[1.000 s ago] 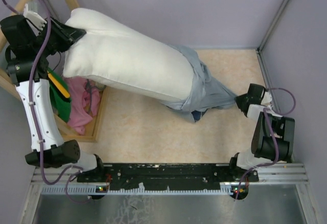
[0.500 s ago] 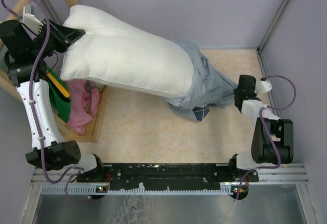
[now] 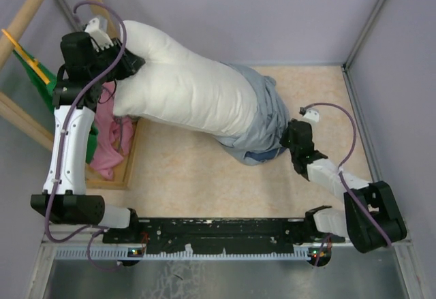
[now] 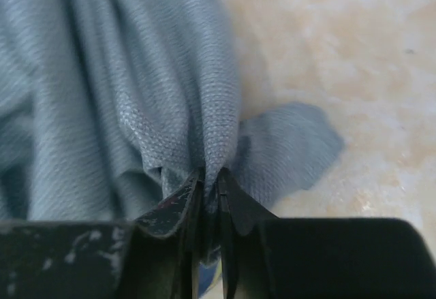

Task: Remove the pillowcase from the pillow
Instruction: Remove the pillow from the pillowcase.

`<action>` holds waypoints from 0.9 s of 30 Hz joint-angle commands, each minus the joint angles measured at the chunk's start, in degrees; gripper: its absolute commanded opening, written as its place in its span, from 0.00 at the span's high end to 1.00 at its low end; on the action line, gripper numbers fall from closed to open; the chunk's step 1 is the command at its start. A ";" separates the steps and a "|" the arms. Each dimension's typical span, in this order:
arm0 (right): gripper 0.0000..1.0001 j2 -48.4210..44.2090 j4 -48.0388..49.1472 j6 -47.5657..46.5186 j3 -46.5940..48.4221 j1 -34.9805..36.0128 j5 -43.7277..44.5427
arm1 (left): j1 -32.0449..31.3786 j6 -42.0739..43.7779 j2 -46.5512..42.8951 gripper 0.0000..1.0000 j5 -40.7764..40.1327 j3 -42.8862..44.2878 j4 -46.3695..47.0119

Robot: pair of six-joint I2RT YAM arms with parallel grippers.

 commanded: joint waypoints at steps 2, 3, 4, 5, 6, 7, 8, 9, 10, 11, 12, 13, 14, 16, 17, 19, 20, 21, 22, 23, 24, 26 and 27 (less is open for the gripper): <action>0.70 -3.81 8.44 -13.17 5.44 0.52 -17.21 | -1.33 10.32 -3.77 1.00 -16.58 -4.71 -3.47; 0.58 -4.35 8.47 -12.78 6.53 0.58 -16.94 | -1.37 11.96 -3.88 1.00 -17.95 -4.71 -4.12; 0.40 -5.01 9.03 -12.15 7.67 0.53 -16.40 | -1.45 13.10 -3.99 1.00 -19.30 -4.56 -4.67; 0.17 -5.23 9.84 -10.98 8.70 0.50 -15.50 | -1.42 14.25 -4.29 1.00 -20.44 -4.54 -4.98; 0.07 -5.06 10.45 -9.78 10.08 0.38 -14.62 | -1.53 15.29 -4.61 1.00 -21.43 -4.67 -5.04; 0.02 -4.50 10.75 -8.78 11.81 0.21 -13.79 | -1.55 16.29 -4.96 1.00 -22.08 -4.97 -5.02; 0.01 -3.58 10.40 -7.72 14.19 0.12 -12.99 | -1.53 17.44 -5.36 1.00 -22.59 -5.36 -4.87; 0.01 -1.93 9.09 -6.69 16.93 0.01 -12.31 | -1.52 18.65 -5.70 1.00 -22.66 -5.78 -4.71; 0.01 -0.03 7.29 -5.80 20.24 -0.39 -12.83 | -1.63 20.19 -6.11 1.00 -22.57 -6.25 -4.60; 0.01 2.43 4.87 -5.53 24.13 -0.71 -13.52 | -1.76 21.41 -6.54 1.00 -22.77 -6.76 -4.50; 0.01 5.39 0.46 -5.32 28.30 -0.92 -13.88 | -2.04 22.62 -7.15 1.00 -23.24 -7.62 -4.15; 0.01 8.83 -3.03 -5.24 34.42 -1.13 -14.29 | -2.32 23.59 -8.09 1.00 -23.64 -8.85 -3.25; 0.01 12.13 -6.45 -5.39 38.63 -1.51 -15.10 | -2.42 24.42 -9.00 1.00 -23.74 -10.25 -2.23; 0.01 19.14 -13.01 -5.46 46.57 -2.63 -17.01 | -2.83 25.51 -10.55 1.00 -23.80 -12.78 -0.75; 0.01 22.80 -15.63 -5.58 50.21 -3.23 -19.15 | -2.96 25.90 -11.09 1.00 -23.88 -13.70 -0.28; 0.01 30.50 -20.64 -5.82 56.22 -4.25 -24.10 | -3.31 26.53 -11.48 1.00 -24.30 -14.64 -0.03; 0.01 34.68 -22.42 -6.16 58.35 -4.40 -25.73 | -3.51 26.81 -11.54 1.00 -24.55 -14.75 -0.09; 0.01 37.29 -23.97 -6.50 60.09 -4.47 -26.20 | -3.76 26.98 -11.55 1.00 -24.69 -14.74 -0.10; 0.01 39.75 -24.67 -6.67 61.01 -4.51 -26.29 | -3.95 27.11 -11.60 1.00 -24.86 -14.73 -0.08; 0.01 41.58 -24.35 -6.80 61.21 -4.58 -26.56 | -4.08 27.21 -11.62 1.00 -24.90 -14.73 -0.06; 0.01 43.24 -23.64 -6.83 61.02 -4.74 -27.08 | -4.17 27.30 -11.71 1.00 -25.03 -14.76 -0.14; 0.01 46.36 -22.17 -6.74 60.76 -5.24 -29.51 | -4.48 27.44 -11.75 1.00 -25.27 -14.94 -0.28; 0.01 47.75 -21.78 -6.80 60.94 -5.55 -31.94 | -4.53 27.46 -11.80 1.00 -25.45 -15.09 -0.40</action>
